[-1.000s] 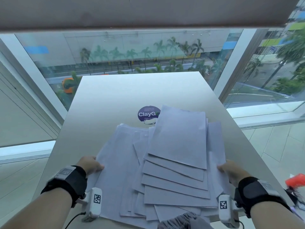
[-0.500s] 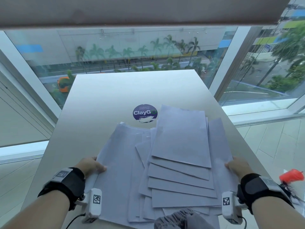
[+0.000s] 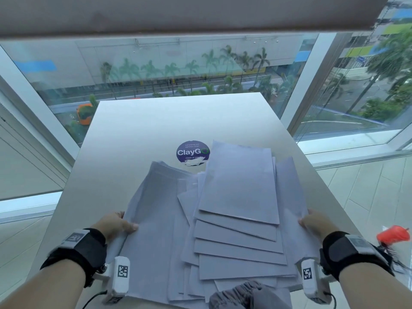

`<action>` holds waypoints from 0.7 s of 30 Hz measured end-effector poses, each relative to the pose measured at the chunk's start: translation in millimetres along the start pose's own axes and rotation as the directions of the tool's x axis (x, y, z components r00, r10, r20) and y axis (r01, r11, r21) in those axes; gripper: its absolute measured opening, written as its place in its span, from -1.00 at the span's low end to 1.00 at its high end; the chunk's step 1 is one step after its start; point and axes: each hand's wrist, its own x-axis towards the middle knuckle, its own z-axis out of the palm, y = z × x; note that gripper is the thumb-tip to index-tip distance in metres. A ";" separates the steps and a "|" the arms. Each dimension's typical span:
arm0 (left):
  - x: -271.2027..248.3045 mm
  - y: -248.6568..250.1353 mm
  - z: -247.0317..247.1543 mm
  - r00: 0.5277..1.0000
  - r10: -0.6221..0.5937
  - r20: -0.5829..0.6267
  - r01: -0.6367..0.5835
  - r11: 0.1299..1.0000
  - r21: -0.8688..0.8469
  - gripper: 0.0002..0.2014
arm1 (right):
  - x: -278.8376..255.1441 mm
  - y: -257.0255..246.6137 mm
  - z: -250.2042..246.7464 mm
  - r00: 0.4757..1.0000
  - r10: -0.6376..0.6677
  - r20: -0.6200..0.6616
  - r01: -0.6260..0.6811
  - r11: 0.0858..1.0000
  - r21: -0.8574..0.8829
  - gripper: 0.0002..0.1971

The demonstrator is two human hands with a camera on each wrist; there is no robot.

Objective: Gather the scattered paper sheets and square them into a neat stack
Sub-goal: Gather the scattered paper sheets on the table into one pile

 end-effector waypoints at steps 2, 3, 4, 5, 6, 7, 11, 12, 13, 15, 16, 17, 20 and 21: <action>0.4 -0.1 10.1 1.000 -0.005 0.014 0.005 1.000 0.011 -0.81 | -0.4 -7.4 9.5 1.000 -0.018 0.017 0.018 1.000 -0.020 -0.69; 1.8 0.0 13.5 1.000 -0.002 0.018 0.002 1.000 0.020 -0.76 | 0.8 -9.0 11.2 1.000 -0.024 0.002 0.024 0.999 -0.030 -0.70; 2.5 0.4 14.8 1.000 0.003 0.020 -0.004 1.000 0.029 -0.75 | 2.1 -9.3 10.6 0.999 -0.029 -0.014 0.028 0.999 -0.024 -0.70; 3.0 1.1 13.5 1.000 0.007 0.017 -0.007 0.999 0.033 -0.78 | 3.3 -7.8 8.5 0.999 -0.026 -0.022 0.026 1.000 0.004 -0.71; 4.0 1.7 10.2 1.000 0.011 0.014 -0.011 1.000 0.022 -0.83 | 3.8 -5.4 5.2 0.999 -0.023 -0.033 0.024 0.999 0.035 -0.71; 3.8 2.9 6.3 1.000 0.015 0.013 -0.015 1.000 0.003 -0.87 | 5.2 -2.2 2.0 0.999 -0.021 -0.050 0.023 0.998 0.052 -0.71; 1.3 8.5 -13.1 0.999 0.012 0.047 -0.010 0.999 -0.034 -0.89 | 4.6 -1.5 -3.2 0.996 -0.025 -0.085 0.028 0.999 0.036 -0.70; 1.1 9.4 -17.6 0.997 0.010 0.073 -0.006 0.999 -0.053 -0.89 | 3.8 -3.9 -3.2 0.996 -0.029 -0.080 0.031 0.999 0.017 -0.70; 0.3 10.4 -20.3 0.995 0.004 0.101 0.004 0.997 -0.072 -0.90 | 4.1 -5.8 -2.7 0.997 -0.034 -0.075 0.034 0.999 -0.002 -0.71; -2.3 12.3 -17.3 0.991 -0.007 0.137 0.019 0.996 -0.089 -0.90 | 3.8 -11.0 -0.4 0.997 -0.043 -0.058 0.042 0.999 -0.028 -0.72; -3.7 12.5 -12.0 0.990 -0.011 0.143 0.023 0.997 -0.080 -0.89 | 2.5 -14.1 2.0 0.998 -0.051 -0.041 0.049 0.998 -0.033 -0.73; -4.4 12.1 -5.1 0.990 -0.016 0.141 0.026 0.997 -0.067 -0.89 | 2.3 -16.2 4.3 0.998 -0.057 -0.025 0.056 0.998 -0.034 -0.74; -3.6 11.6 9.6 0.998 -0.013 0.069 0.014 1.000 -0.014 -0.88 | 0.0 -19.2 7.8 0.997 -0.078 -0.024 0.077 0.996 -0.035 -0.81; -3.8 12.9 9.7 0.999 -0.002 0.046 0.002 1.000 0.002 -0.88 | 0.1 -18.1 7.2 0.996 -0.085 -0.030 0.084 0.996 -0.039 -0.81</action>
